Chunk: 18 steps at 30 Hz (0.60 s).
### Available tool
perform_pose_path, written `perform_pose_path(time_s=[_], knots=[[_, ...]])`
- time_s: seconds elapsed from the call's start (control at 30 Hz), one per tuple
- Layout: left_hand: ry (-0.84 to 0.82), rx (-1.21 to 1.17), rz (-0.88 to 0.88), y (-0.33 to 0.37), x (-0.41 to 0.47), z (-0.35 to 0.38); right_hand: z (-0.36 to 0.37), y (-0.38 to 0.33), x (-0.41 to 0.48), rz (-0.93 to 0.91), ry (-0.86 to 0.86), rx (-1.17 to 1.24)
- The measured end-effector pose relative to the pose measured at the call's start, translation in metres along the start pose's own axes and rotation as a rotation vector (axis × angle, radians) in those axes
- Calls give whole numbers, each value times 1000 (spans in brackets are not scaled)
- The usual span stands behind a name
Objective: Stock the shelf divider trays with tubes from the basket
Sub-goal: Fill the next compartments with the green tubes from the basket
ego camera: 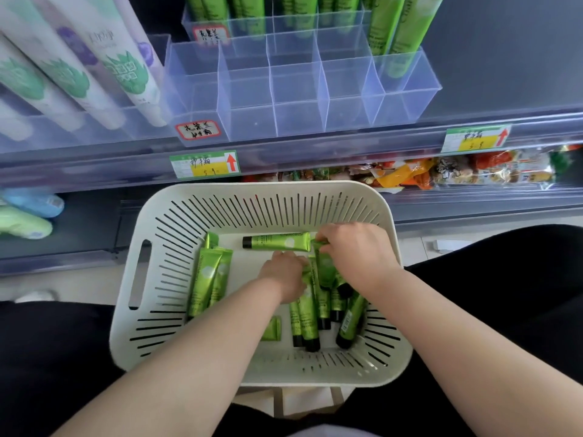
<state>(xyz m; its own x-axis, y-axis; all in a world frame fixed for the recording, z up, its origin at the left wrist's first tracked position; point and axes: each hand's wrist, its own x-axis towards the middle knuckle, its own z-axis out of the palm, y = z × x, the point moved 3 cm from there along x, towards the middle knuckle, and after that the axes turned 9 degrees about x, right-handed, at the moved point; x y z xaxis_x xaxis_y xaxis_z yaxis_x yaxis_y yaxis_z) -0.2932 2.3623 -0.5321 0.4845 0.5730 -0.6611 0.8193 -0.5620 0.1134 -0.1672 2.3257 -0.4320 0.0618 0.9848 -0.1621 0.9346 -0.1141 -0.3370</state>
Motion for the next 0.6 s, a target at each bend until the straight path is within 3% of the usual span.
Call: perform_pose_path(time_s=[0.17, 0.33, 0.43, 0.6], knots=[[-20, -250, -144, -31, -8, -2, 5, -3, -1, -5, -8, 16], [35, -600, -95, -43, -36, 7, 6, -7, -5, -14, 14, 32], [161, -657, -47, -44, -56, -6, -4, -12, -9, -45, 70, 32], [511, -558, -15, -53, -98, -62, -43, -22, -19, -102, 223, 144]])
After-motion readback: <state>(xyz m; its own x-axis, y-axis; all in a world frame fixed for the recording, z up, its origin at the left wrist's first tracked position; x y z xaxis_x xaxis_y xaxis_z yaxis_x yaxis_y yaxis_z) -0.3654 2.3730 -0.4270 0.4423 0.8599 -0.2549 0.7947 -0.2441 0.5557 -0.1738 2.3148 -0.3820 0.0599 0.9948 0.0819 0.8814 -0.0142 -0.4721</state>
